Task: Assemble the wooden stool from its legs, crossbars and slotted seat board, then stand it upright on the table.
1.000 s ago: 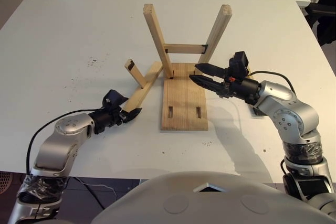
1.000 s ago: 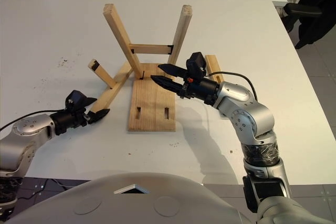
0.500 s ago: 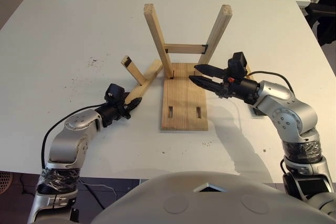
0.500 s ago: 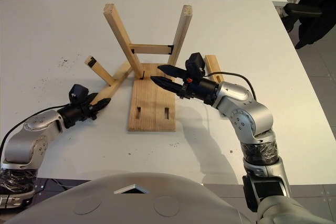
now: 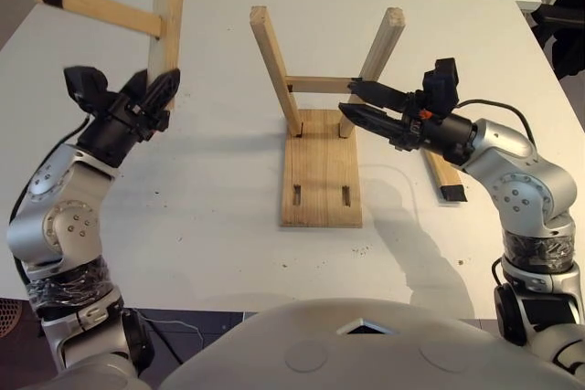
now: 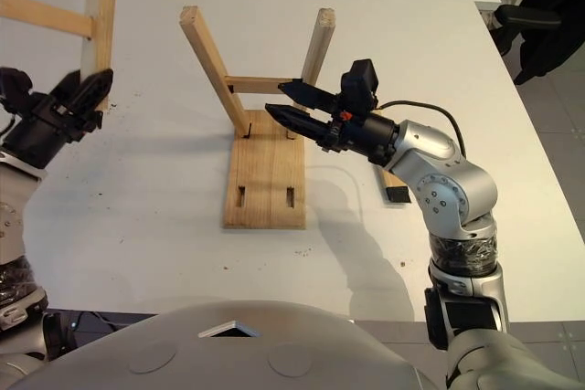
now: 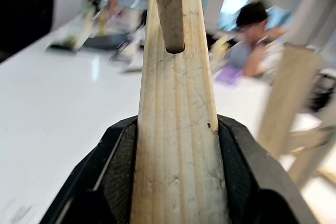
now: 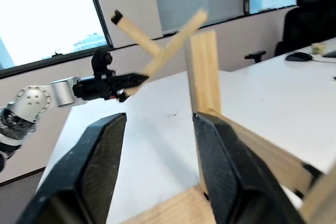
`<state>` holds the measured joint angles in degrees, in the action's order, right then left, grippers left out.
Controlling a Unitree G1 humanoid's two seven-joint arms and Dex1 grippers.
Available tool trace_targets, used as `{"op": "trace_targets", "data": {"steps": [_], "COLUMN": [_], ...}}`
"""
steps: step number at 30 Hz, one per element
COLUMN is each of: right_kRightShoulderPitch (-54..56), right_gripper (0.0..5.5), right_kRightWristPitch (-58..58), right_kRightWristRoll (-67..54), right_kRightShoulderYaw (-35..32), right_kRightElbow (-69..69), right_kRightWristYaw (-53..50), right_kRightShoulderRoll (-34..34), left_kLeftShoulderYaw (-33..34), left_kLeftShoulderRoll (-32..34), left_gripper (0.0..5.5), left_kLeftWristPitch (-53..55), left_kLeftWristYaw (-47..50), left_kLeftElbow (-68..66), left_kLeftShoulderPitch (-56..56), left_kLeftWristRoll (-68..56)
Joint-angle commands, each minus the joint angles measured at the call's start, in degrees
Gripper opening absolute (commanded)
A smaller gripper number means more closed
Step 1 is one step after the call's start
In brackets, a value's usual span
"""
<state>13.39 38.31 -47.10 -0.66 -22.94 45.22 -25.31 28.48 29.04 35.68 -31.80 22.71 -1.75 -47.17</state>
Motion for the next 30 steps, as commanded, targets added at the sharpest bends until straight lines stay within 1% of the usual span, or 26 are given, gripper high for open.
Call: {"op": "trace_targets", "data": {"steps": [1, 4, 9, 20, 21, 22, 28, 30], "right_kRightShoulderPitch": [3.3, 5.8, 8.3, 12.0, 12.0, 12.1, 13.0, 13.1], "right_gripper": [2.96, 3.38, 3.42, 3.42, 3.20, 3.12, 2.17, 2.07], "right_kRightWristPitch": [3.4, 5.3, 8.1, 8.4, 8.5, 8.5, 9.0, 9.1], "right_kRightWristRoll": [-8.2, -12.0, -15.7, -17.4, -17.8, -18.0, -18.5, -17.9], "right_kRightShoulderYaw": [-2.8, -3.5, -3.6, -2.8, -2.8, -2.7, -1.9, -1.4], "right_kRightElbow": [-3.1, -3.2, -2.1, -1.1, -1.2, -1.2, -0.8, -0.6], "right_kRightWristYaw": [3.4, 6.4, 13.3, 15.3, 15.4, 15.5, 16.9, 17.3], "right_kRightShoulderRoll": [-2.1, -4.1, -8.6, -8.3, -8.2, -8.1, -8.2, -8.3], "left_kLeftShoulderYaw": [-6.4, -10.6, -12.3, -16.4, -16.7, -17.0, -19.3, -20.2], "left_kLeftShoulderRoll": [1.3, 2.4, 5.1, 7.8, 7.8, 7.9, 7.7, 7.9], "left_gripper": [2.02, 2.02, 2.02, 2.02, 2.02, 2.02, 2.02, 2.02], "left_kLeftWristPitch": [2.4, 2.6, 2.1, 1.0, 0.9, 0.8, 0.2, -0.3], "left_kLeftWristYaw": [-4.4, -6.3, -8.4, -11.2, -11.4, -11.7, -12.7, -13.2], "left_kLeftElbow": [19.0, 24.5, 25.1, 23.4, 23.2, 23.0, 21.6, 21.0], "left_kLeftShoulderPitch": [0.9, 2.3, 3.0, 4.6, 4.7, 4.9, 6.2, 6.6], "left_kLeftWristRoll": [-13.4, -16.5, -19.0, -17.1, -17.0, -16.7, -14.3, -13.2]}}
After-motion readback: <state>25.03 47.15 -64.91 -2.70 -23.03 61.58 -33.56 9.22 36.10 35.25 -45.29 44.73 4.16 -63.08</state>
